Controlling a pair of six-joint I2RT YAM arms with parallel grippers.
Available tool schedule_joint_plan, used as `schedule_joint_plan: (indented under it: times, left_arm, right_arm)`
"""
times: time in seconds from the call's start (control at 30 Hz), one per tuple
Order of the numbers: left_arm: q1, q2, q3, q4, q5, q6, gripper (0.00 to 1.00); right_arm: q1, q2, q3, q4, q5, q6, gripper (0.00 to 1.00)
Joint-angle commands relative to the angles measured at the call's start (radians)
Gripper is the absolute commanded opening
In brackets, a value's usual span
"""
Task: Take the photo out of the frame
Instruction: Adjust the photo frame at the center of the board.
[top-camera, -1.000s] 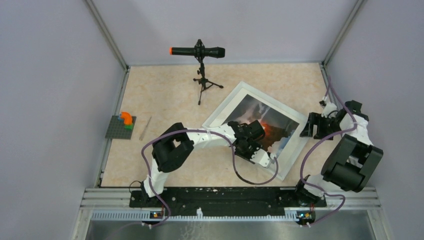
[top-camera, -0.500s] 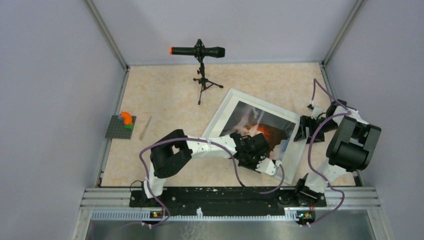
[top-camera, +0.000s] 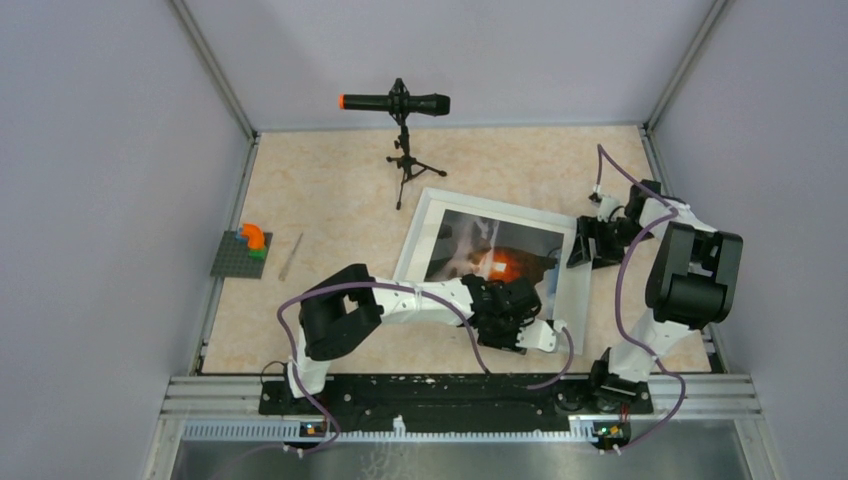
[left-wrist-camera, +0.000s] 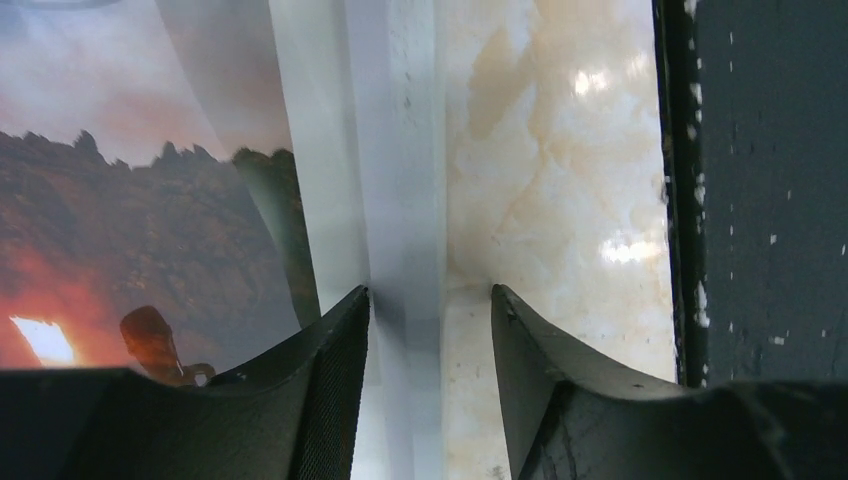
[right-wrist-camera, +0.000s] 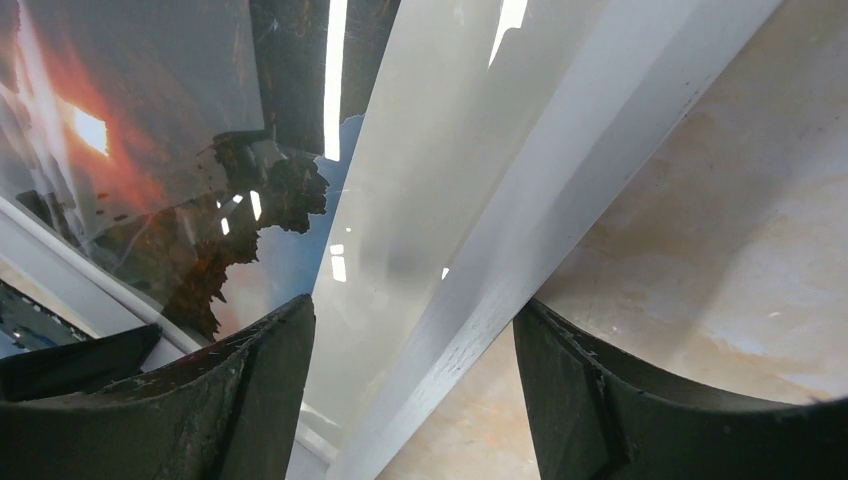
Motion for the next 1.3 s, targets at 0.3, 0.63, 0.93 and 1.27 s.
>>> schedule_joint_plan:
  times: [0.3,0.63,0.93,1.27]
  left_arm:
    - [-0.044,0.176,0.103,0.078,-0.069,-0.121,0.46]
    - [-0.042,0.103,0.119,0.055,-0.019,-0.152,0.0]
    - [-0.026,0.006,0.115,0.098,-0.034,-0.19,0.0]
    - [-0.001,-0.054,0.139,0.122,0.0,-0.22,0.0]
  right_arm:
    - [-0.156,-0.082,0.051,-0.165,-0.215,-0.055,0.74]
    - [-0.182,-0.035,-0.03,-0.201,-0.255,-0.111,0.86]
    - [-0.228,0.035,-0.027,-0.24,-0.281,-0.177,0.87]
    - [-0.236,0.109,-0.028,-0.272,-0.329,-0.207,0.88]
